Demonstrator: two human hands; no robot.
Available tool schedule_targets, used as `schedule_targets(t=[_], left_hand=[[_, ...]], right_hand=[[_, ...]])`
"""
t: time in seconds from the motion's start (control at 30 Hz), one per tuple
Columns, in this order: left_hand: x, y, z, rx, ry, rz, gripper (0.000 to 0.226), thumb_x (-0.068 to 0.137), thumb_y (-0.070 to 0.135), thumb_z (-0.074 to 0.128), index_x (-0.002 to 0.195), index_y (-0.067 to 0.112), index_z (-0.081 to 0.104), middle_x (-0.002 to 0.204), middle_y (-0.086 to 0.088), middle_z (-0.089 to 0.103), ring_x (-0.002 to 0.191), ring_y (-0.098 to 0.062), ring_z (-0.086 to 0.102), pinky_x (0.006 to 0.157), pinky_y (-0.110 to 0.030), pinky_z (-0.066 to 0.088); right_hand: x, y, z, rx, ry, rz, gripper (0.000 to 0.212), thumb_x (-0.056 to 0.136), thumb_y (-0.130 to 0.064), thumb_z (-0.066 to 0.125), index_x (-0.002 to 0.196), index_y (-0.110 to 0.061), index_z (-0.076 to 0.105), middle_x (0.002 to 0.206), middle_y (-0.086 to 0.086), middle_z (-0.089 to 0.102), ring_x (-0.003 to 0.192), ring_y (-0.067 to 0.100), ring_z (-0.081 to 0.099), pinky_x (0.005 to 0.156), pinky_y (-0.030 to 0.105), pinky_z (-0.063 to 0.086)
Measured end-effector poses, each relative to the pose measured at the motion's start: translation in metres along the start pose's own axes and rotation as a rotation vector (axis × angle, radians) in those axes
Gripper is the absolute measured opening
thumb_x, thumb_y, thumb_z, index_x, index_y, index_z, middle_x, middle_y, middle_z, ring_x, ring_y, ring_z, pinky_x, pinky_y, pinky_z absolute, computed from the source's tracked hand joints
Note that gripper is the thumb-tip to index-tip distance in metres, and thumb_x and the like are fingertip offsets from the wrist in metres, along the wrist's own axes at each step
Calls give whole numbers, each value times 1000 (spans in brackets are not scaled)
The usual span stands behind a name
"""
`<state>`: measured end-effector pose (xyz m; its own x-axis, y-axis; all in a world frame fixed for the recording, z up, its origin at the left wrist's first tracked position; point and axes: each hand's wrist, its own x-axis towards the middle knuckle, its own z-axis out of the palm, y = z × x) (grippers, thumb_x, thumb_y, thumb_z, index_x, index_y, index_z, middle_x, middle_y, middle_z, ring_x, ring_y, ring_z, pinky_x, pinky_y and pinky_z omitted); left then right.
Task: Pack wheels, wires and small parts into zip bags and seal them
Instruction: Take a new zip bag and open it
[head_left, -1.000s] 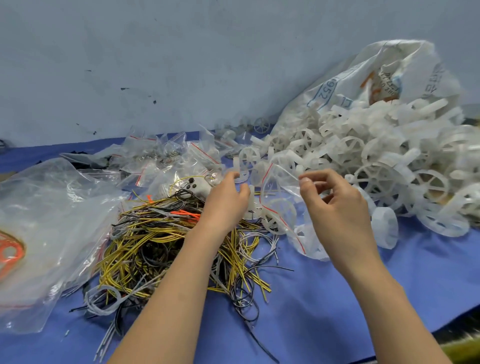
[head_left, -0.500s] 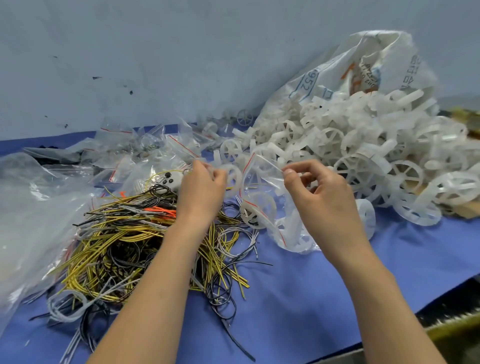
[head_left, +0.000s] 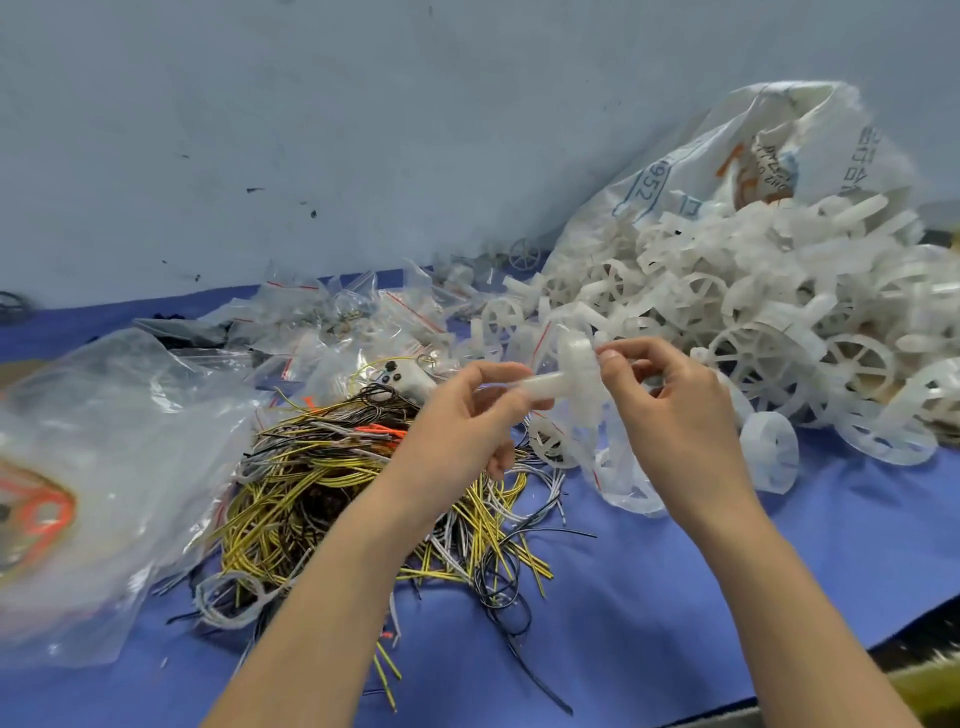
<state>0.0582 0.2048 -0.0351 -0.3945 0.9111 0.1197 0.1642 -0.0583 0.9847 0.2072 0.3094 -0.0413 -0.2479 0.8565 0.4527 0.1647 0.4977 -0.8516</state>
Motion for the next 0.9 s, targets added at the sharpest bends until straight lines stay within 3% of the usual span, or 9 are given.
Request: schedule_targets(t=[0.2,0.33,0.43,0.53,0.73,0.83,0.9], left_hand=[[-1,-4,13,443,158,217,13,95,32,55,107,35,57,94,19,68,49,-2,51,52,-17,42],[-2,0,22,703,160,241,22,97,38,53,118,33,55,101,22,66,70,-2,59,73,-36,52],[0,3,30,816,166,242,25,99,40,50,121,32,55,107,13,70,97,-16,64,82,-41,51],[3,1,38,804,156,237,24,99,40,51,120,31,56,108,10,71,101,-19,64,83,-41,51],[17,-19,59,345,184,46,21,94,41,56,111,31,62,103,10,72,95,-6,68,83,-39,56],[22,-27,61,457,206,66,19,97,38,50,108,26,60,94,9,71,86,-9,67,74,-33,53],[21,-33,60,653,185,117,17,98,32,45,104,24,58,75,10,61,73,-19,58,62,-33,42]], right_hand=[[-5,-2,-4,52,76,-23,11,96,-38,61,89,-36,69,76,-12,64,62,4,53,54,13,37],[-8,-5,-4,-10,80,-67,11,95,-38,61,91,-34,71,83,-12,63,70,5,55,63,23,40],[-12,-9,-1,-66,75,-113,11,94,-36,62,90,-33,72,85,-12,61,76,3,57,68,25,42],[-16,-12,1,-69,42,-133,10,93,-36,64,90,-32,73,83,-13,59,74,4,56,67,24,42],[-23,-17,6,-43,-24,-189,8,91,-29,67,92,-31,75,81,-16,57,71,-1,54,65,15,37],[-24,-18,7,-40,-64,-207,7,90,-28,69,90,-30,75,79,-13,58,69,1,54,62,11,36],[-22,-18,6,-49,-100,-224,6,90,-28,69,89,-28,76,77,-11,58,66,3,54,60,11,35]])
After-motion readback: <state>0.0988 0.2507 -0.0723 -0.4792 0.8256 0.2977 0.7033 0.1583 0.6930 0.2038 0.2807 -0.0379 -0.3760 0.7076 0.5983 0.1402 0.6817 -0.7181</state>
